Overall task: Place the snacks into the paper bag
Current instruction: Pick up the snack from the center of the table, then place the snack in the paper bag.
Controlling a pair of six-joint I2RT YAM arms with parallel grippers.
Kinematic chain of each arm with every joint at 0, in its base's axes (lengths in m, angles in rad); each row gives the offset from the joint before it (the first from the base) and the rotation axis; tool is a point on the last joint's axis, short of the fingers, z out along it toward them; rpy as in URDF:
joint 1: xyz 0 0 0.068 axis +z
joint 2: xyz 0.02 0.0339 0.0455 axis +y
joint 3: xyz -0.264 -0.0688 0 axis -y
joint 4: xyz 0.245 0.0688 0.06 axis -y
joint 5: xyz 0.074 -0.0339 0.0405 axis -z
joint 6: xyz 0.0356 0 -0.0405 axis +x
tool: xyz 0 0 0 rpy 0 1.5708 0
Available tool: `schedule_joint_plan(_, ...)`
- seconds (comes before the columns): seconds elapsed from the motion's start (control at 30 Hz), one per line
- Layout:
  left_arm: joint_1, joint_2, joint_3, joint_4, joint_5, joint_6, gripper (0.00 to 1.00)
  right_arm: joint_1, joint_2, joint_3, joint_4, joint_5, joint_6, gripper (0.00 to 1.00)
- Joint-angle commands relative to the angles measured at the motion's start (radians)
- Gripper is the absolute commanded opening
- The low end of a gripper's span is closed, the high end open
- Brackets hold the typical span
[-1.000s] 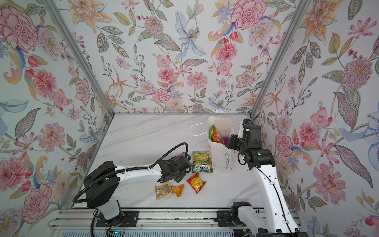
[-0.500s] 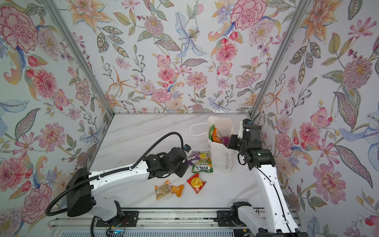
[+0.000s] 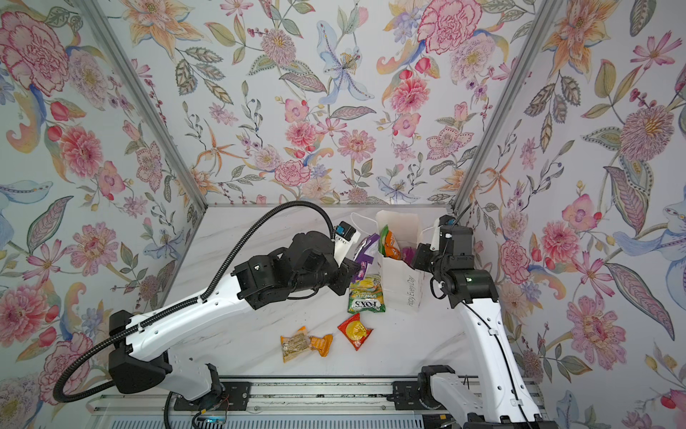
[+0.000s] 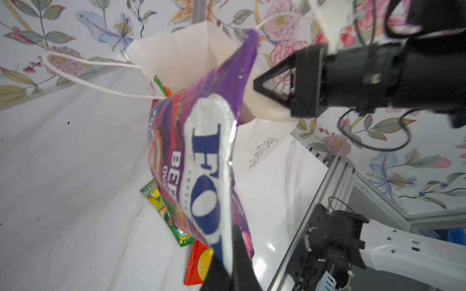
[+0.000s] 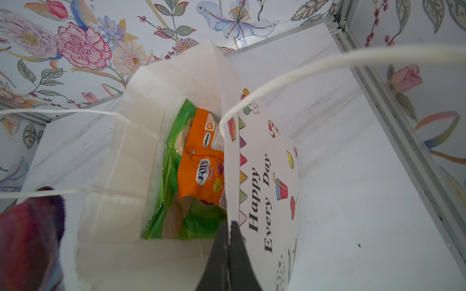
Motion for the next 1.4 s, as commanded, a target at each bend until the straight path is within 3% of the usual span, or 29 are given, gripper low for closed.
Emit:
schedule_joint_plan(0.0, -0.013, 0.048, 0.109, 0.006, 0.026, -0.005, 0.0, -0.002, -0.017, 0.011, 0.0, -0.006, -0.008, 0.0)
schedule_joint_plan(0.13, -0.012, 0.074, 0.187, 0.044, 0.042, -0.016, 0.0, -0.001, -0.018, 0.01, 0.001, -0.008, -0.008, 0.0)
schedule_joint_plan(0.3, -0.009, 0.096, 0.173, 0.196, 0.088, -0.054, 0.0, -0.002, -0.017, 0.011, 0.002, -0.011, -0.003, 0.0)
schedule_joint_plan(0.63, 0.01, 0.215, 0.264, 0.298, 0.157, -0.091, 0.0, -0.001, -0.028, 0.005, 0.001, -0.013, -0.001, 0.0)
schedule_joint_plan(1.37, 0.121, 0.36, 0.255, 0.523, 0.286, -0.187, 0.0, 0.003, -0.034, -0.008, 0.002, -0.023, 0.011, 0.0)
